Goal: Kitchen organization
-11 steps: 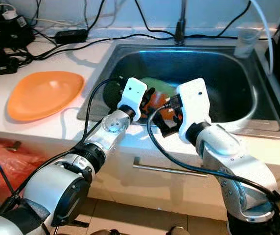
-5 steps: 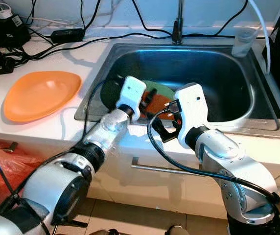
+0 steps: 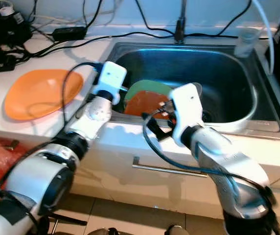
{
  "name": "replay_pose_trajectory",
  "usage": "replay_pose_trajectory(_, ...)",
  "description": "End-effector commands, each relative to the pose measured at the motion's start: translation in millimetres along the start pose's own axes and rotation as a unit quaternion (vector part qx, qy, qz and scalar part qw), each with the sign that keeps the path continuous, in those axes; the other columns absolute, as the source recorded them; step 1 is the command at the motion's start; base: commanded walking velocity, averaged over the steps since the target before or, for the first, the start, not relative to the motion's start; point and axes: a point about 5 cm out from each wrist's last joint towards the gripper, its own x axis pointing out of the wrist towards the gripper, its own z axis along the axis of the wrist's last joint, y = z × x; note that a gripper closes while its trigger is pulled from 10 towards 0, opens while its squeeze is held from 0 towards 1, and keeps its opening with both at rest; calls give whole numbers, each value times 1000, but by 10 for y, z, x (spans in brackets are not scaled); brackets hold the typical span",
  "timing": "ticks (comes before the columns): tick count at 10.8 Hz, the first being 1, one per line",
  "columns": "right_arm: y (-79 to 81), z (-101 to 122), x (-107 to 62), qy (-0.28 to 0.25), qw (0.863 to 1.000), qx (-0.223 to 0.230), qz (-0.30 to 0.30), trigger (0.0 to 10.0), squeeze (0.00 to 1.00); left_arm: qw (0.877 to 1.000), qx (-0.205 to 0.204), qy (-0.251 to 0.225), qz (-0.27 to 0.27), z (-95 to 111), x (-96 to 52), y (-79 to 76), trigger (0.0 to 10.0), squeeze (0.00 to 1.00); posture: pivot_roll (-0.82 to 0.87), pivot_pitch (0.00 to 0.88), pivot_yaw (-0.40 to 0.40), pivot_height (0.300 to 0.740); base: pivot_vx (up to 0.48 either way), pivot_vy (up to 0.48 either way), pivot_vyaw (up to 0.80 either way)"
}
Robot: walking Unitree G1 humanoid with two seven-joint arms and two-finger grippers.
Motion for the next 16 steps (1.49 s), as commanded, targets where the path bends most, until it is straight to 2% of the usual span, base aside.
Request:
replay_pose_trajectory(1, 35, 22, 31, -7, 1000, -2, 11, 10000, 0, 1000, 13, 9, 19, -61, -15, 78, 10000, 1000, -164, 65, 63, 740, 0, 0, 0)
replay_pose_trajectory(5, 125, 95, 130, -35, 998, -4, 54, 10000, 0, 995, 51, 35, 77, -253, -72, 414, 10000, 1000, -107, 48, 33, 740, 0, 0, 0)
replay_pose_trajectory(7, 132, 99, 153, -38, 997, -5, 60, 10000, 0, 994, 56, 64, 71, -372, -114, 477, 10000, 1000, -98, 49, 27, 740, 0, 0, 0)
replay_pose_trajectory(8, 132, 101, 154, -39, 997, -6, 62, 10000, 0, 994, 52, 79, 62, -422, -130, 488, 10000, 0, -98, 50, 26, 740, 0, 0, 0)
replay_pose_trajectory(9, 131, 100, 152, -39, 997, -7, 63, 10000, 0, 993, 49, 87, 59, -441, -136, 490, 10000, 0, -100, 51, 26, 740, 0, 0, 0)
replay_pose_trajectory(11, 125, 95, 149, -38, 997, -7, 63, 10000, 0, 992, 14, 122, 41, -509, -147, 489, 10000, 0, -103, 51, 25, 740, 0, 0, 0)
replay_pose_trajectory(13, 126, 97, 151, -40, 997, -9, 64, 10000, 0, 989, 4, 144, 22, -542, -148, 490, 10000, 0, -102, 49, 28, 740, 0, 0, 0)
replay_pose_trajectory(15, 130, 98, 150, -41, 997, -9, 63, 10000, 0, 987, 12, 163, -5, -562, -145, 500, 10000, 0, -102, 50, 29, 740, 0, 0, 0)
replay_pose_trajectory(16, 132, 96, 148, -41, 997, -9, 62, 10000, 0, 985, 29, 169, -4, -570, -138, 591, 10000, 0, -101, 51, 28, 740, 0, 0, 0)
